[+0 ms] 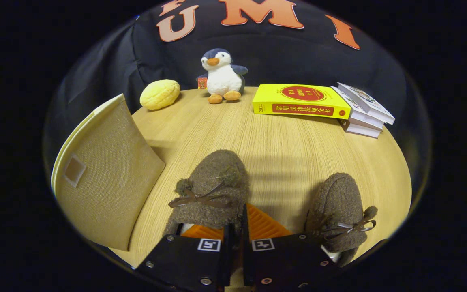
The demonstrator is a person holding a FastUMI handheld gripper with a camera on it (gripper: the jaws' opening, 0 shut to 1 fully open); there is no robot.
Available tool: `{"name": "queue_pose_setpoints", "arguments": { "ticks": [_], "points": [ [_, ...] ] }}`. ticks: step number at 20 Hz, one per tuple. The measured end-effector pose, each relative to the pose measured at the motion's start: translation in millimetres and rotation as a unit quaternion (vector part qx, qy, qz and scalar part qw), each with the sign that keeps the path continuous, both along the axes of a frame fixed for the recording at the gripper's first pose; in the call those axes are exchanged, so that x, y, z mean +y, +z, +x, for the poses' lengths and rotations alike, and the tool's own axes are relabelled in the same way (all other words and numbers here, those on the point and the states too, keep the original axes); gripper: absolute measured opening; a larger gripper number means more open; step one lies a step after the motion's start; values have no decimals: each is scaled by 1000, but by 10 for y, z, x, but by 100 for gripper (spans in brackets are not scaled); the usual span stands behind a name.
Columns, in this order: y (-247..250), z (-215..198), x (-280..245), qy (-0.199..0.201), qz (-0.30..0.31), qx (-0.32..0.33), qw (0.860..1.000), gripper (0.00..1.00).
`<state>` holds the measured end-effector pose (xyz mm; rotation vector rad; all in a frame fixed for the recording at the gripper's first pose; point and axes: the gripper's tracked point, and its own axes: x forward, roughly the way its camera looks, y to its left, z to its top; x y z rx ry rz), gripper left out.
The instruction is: Open the storage box then place both shoes into the box .Put the left shoe in first, then the right shoe, with the right side of both shoes facing outward in a uniform manner.
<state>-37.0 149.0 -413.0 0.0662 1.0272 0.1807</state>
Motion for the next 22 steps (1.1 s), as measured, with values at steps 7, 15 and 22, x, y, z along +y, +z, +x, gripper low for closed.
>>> {"name": "queue_pose_setpoints", "arguments": {
  "ticks": [7, 15, 22],
  "points": [
    [790, 82, 166, -49, 36, -20, 998, 8],
    [2132, 291, 1018, -25, 87, -70, 993, 8],
    [1992, 117, 2122, 46, 88, -13, 995, 8]
  ]
}}
